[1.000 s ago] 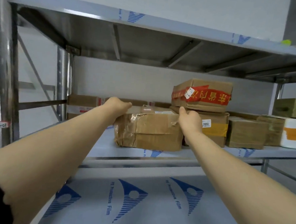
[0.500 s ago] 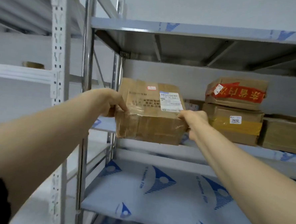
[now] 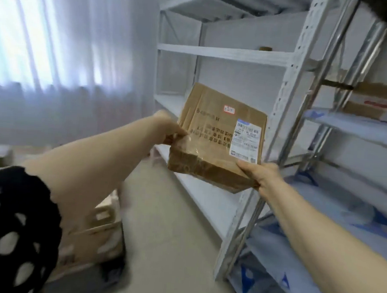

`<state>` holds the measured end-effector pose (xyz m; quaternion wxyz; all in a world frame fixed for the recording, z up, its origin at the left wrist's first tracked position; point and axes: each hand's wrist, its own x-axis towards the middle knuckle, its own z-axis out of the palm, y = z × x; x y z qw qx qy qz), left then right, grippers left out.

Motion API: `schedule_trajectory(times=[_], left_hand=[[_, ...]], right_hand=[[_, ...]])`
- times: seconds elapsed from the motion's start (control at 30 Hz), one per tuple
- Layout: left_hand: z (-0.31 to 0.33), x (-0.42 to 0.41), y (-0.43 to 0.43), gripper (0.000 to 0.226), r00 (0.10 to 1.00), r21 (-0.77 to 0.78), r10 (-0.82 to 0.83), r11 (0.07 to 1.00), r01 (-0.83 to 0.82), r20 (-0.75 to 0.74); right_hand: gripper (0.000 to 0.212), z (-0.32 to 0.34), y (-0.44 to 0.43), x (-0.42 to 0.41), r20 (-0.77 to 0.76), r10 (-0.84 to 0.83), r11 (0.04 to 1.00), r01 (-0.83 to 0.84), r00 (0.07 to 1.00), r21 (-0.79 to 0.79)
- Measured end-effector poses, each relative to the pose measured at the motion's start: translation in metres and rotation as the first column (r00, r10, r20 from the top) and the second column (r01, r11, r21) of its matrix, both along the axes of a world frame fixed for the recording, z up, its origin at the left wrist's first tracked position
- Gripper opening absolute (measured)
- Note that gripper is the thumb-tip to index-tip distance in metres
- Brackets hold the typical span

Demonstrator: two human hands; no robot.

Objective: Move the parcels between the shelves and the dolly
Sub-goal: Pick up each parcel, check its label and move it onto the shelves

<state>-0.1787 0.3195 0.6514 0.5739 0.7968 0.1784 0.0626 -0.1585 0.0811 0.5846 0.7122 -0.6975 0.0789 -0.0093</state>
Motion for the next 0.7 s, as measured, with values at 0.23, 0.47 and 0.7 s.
schedule_trajectory(times=[0.23, 0.47, 0.7], left_hand=[[-0.051, -0.129, 0.2, 0.047, 0.959, -0.002, 0.271, 0.962, -0.272, -0.089], [-0.065, -0.275, 0.398, 0.048, 0.88, -0.013, 0.474, 0.88, -0.475, -0.032], [-0.08, -0.402, 0.579, 0.049, 0.696, 0.089, 0.718, 0.694, -0.714, -0.02]], right_hand=[[0.038, -0.058, 0.215, -0.047, -0.132, 0.343, 0.939, -0.337, 0.93, 0.072], [0.046, -0.089, 0.467, -0.127, -0.138, 0.593, 0.805, -0.581, 0.793, 0.123], [0.044, -0.12, 0.696, -0.234, -0.244, 0.711, 0.698, -0.705, 0.66, 0.126]])
